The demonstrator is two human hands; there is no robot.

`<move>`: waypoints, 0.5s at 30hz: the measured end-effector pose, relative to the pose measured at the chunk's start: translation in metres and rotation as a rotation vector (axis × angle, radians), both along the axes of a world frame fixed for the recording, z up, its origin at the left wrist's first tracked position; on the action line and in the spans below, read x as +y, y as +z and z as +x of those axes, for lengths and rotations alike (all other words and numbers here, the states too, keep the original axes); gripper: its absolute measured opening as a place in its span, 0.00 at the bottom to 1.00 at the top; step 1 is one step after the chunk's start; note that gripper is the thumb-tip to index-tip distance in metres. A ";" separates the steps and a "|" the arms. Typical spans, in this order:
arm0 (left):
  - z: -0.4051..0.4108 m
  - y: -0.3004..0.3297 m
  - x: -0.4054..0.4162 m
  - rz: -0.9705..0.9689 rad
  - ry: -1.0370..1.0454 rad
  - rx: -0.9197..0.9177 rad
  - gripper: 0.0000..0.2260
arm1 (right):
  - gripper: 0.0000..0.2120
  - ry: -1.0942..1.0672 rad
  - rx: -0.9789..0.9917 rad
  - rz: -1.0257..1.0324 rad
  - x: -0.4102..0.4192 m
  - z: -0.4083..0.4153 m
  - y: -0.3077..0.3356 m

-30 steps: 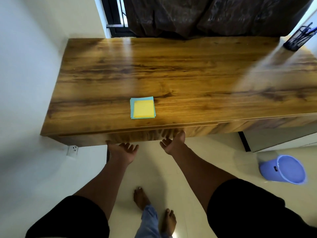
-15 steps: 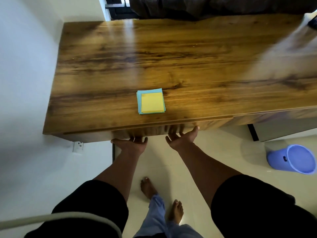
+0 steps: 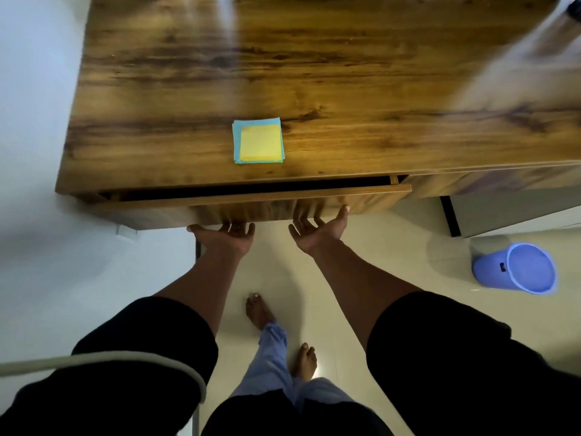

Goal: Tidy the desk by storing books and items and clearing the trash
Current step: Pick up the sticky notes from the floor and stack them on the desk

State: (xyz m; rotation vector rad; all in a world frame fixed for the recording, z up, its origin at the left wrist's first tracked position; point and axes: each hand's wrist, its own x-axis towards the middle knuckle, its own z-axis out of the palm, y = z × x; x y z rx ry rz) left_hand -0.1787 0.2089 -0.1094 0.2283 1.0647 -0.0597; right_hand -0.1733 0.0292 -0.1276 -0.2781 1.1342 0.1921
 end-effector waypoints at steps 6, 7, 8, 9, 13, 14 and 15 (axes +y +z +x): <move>-0.027 -0.005 -0.001 -0.023 0.027 -0.010 0.32 | 0.42 0.008 -0.001 0.008 -0.001 -0.029 0.000; -0.031 -0.006 -0.001 -0.018 0.029 -0.014 0.32 | 0.42 0.011 0.000 0.008 -0.002 -0.034 -0.001; -0.037 -0.006 -0.001 -0.012 0.032 -0.016 0.32 | 0.42 0.012 0.000 0.010 -0.002 -0.039 -0.001; -0.042 -0.007 -0.001 -0.010 0.032 -0.016 0.31 | 0.42 0.011 0.000 0.013 -0.003 -0.044 -0.001; -0.064 -0.007 -0.002 -0.002 0.017 -0.022 0.31 | 0.41 0.016 -0.013 0.018 -0.005 -0.068 -0.002; -0.071 -0.008 -0.002 -0.003 0.012 -0.022 0.30 | 0.41 0.017 -0.013 0.018 -0.004 -0.075 -0.002; -0.076 -0.009 -0.002 -0.001 0.002 -0.022 0.30 | 0.41 0.018 -0.011 0.017 -0.004 -0.080 -0.002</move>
